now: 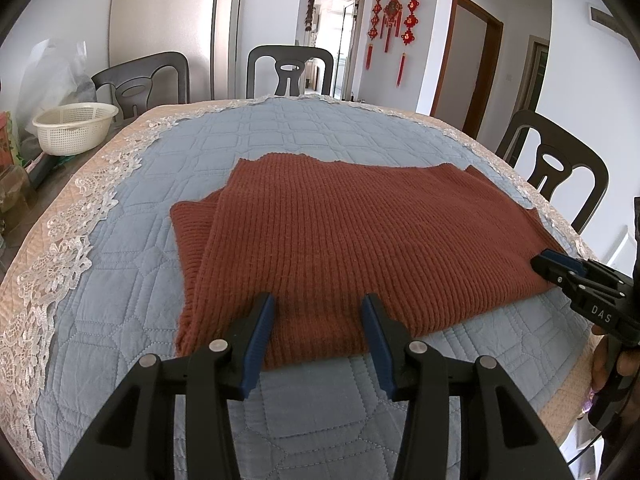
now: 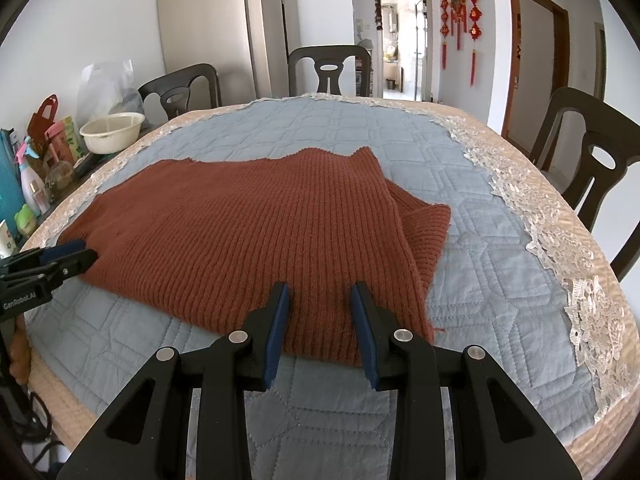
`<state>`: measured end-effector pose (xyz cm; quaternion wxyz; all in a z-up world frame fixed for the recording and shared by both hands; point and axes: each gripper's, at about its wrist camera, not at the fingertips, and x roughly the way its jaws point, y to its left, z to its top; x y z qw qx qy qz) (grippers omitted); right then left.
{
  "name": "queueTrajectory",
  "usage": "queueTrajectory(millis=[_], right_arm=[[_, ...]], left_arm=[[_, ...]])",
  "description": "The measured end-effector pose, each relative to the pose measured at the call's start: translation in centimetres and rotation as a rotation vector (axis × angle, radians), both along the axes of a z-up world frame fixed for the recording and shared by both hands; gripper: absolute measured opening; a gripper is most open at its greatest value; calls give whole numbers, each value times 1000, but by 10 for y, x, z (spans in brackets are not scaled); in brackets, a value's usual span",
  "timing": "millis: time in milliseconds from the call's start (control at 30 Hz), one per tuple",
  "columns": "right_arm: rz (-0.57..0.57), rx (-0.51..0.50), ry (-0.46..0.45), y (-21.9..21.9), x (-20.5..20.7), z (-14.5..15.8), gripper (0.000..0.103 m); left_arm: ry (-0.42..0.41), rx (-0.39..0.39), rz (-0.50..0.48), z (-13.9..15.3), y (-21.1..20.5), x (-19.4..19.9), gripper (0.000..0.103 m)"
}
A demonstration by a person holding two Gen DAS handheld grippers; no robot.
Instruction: Fold small clothes
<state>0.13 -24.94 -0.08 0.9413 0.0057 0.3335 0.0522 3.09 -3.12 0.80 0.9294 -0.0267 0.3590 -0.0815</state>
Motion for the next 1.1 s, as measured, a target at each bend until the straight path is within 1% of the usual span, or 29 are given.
queueTrajectory(millis=[267, 367, 433, 467, 567, 700, 767, 900, 933, 967, 1033, 1100], right_arm=[[2, 20, 1, -2, 0, 1, 34], [11, -17, 4, 4, 1, 3, 36], [25, -34, 10, 8, 2, 5, 42], [34, -37, 16, 11, 2, 6, 47], [44, -69, 9, 20, 1, 11, 47], [107, -58, -11, 40, 1, 20, 47], [146, -65, -14, 54, 4, 22, 47], [193, -63, 16, 74, 13, 16, 47], [200, -71, 31, 78, 15, 12, 47], [203, -99, 58, 83, 19, 5, 47], [201, -127, 42, 86, 17, 2, 49], [200, -115, 46, 84, 16, 2, 49]], left_arm=[[0, 2, 0, 0, 0, 0, 48], [-1, -12, -11, 0, 1, 0, 52], [1, -13, -16, 2, 2, 1, 52], [-2, -7, -18, 3, 2, 0, 52], [-18, 19, -8, 10, 0, -2, 52], [-62, 49, 32, 23, 3, -3, 52], [-70, 65, 55, 25, 8, -1, 52], [-42, 102, 93, 17, 16, 7, 52], [-36, 108, 96, 15, 17, 7, 52], [-32, 112, 96, 12, 18, 7, 52], [-30, 117, 95, 9, 18, 6, 53], [-31, 114, 92, 8, 18, 6, 54]])
